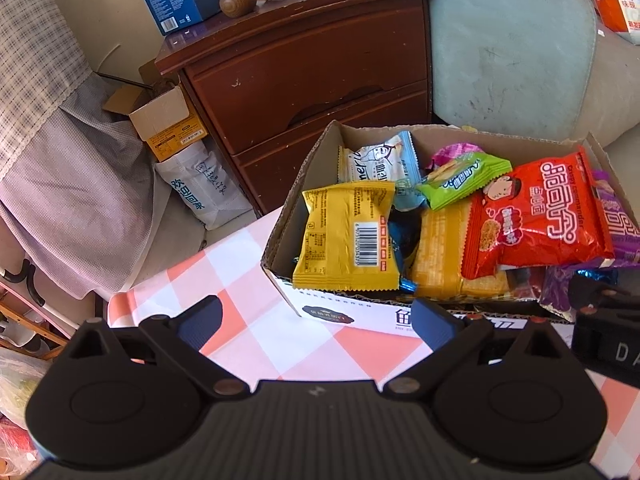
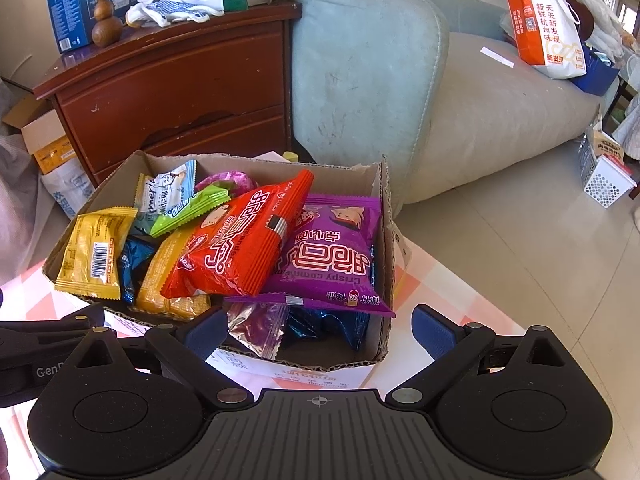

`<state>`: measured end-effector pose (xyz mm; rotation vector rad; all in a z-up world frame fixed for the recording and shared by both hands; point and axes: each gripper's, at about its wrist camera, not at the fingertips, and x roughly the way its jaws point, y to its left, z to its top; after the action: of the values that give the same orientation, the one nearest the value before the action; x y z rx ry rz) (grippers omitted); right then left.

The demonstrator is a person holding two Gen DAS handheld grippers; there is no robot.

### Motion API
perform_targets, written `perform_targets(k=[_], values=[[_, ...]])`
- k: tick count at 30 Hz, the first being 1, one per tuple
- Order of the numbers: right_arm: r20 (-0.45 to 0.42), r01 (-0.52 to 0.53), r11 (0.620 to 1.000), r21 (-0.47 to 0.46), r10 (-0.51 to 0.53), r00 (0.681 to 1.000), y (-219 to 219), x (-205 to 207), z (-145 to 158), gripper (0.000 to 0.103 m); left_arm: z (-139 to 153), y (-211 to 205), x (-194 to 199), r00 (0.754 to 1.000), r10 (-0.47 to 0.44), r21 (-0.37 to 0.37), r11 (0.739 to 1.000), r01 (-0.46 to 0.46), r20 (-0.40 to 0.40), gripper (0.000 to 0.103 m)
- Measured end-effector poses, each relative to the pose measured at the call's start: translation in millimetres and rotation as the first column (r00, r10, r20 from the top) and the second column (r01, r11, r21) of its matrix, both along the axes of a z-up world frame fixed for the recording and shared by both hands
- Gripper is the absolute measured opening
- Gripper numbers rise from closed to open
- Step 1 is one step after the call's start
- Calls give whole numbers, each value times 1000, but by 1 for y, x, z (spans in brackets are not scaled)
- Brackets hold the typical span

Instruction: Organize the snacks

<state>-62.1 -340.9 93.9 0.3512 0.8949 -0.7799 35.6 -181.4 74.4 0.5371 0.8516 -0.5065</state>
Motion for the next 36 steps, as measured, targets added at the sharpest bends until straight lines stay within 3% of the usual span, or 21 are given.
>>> perform_targets(k=[36], values=[[-15,-17,1000,-12,17,1000,7,-2,0,99,10,10,-12,1000,5,-7,1000,-5,27,100]])
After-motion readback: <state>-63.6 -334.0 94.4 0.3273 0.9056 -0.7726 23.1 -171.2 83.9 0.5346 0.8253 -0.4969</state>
